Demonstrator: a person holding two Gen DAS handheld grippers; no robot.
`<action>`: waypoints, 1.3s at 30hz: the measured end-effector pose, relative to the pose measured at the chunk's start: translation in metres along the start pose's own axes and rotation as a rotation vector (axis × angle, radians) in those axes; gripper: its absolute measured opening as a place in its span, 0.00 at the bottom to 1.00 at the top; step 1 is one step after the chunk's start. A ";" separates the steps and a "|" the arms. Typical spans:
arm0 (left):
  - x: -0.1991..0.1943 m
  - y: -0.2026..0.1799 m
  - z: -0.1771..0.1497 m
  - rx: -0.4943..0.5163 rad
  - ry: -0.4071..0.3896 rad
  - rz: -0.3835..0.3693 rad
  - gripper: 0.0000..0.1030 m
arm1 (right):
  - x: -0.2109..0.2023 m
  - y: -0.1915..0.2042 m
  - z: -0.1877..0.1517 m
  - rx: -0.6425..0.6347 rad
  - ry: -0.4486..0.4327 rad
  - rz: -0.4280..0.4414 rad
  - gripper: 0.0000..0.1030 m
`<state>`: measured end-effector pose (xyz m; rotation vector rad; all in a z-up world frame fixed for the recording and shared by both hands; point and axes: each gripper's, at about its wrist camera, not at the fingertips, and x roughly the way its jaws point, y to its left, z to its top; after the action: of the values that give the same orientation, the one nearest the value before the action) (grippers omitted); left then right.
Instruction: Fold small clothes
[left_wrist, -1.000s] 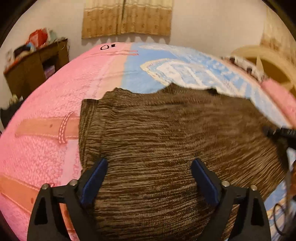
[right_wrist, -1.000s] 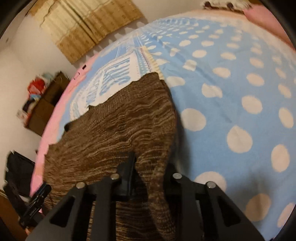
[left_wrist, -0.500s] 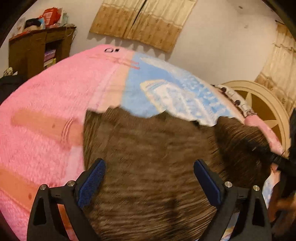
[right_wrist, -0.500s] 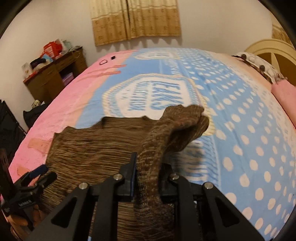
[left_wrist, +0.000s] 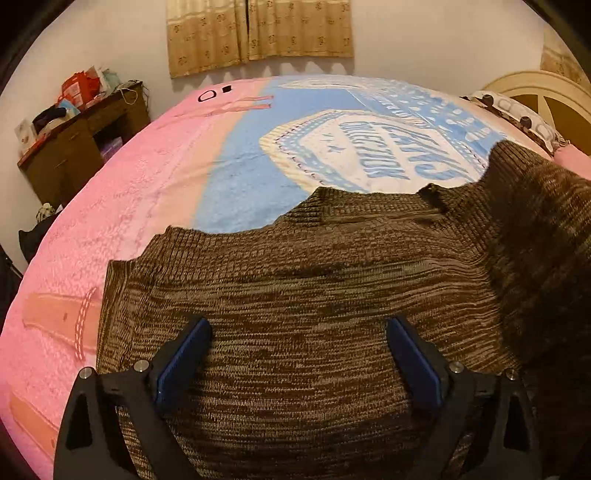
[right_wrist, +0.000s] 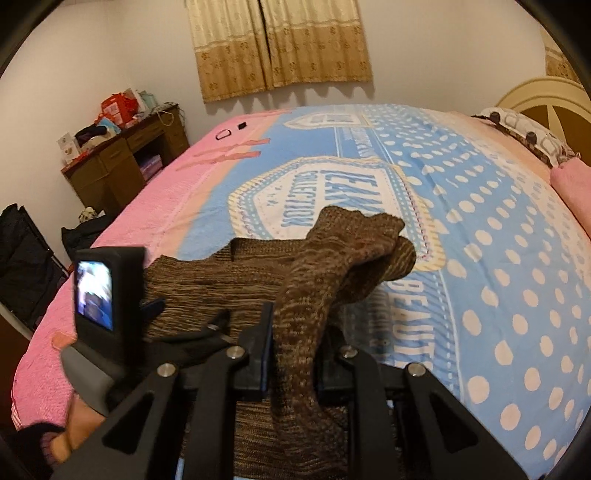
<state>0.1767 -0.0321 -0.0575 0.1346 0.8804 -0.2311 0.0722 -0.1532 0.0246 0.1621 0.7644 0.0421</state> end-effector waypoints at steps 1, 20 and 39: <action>0.001 0.006 0.001 -0.019 0.019 -0.028 0.94 | 0.000 0.001 0.001 -0.002 -0.003 0.002 0.20; -0.100 0.192 -0.079 -0.333 -0.096 -0.104 0.94 | 0.049 0.162 -0.013 -0.320 0.026 -0.011 0.12; -0.130 0.188 -0.090 -0.342 -0.217 -0.303 0.94 | -0.030 0.090 -0.065 -0.058 -0.156 0.085 0.75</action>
<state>0.0770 0.1872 -0.0095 -0.3395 0.7090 -0.3659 0.0074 -0.0593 0.0134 0.1406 0.5999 0.1307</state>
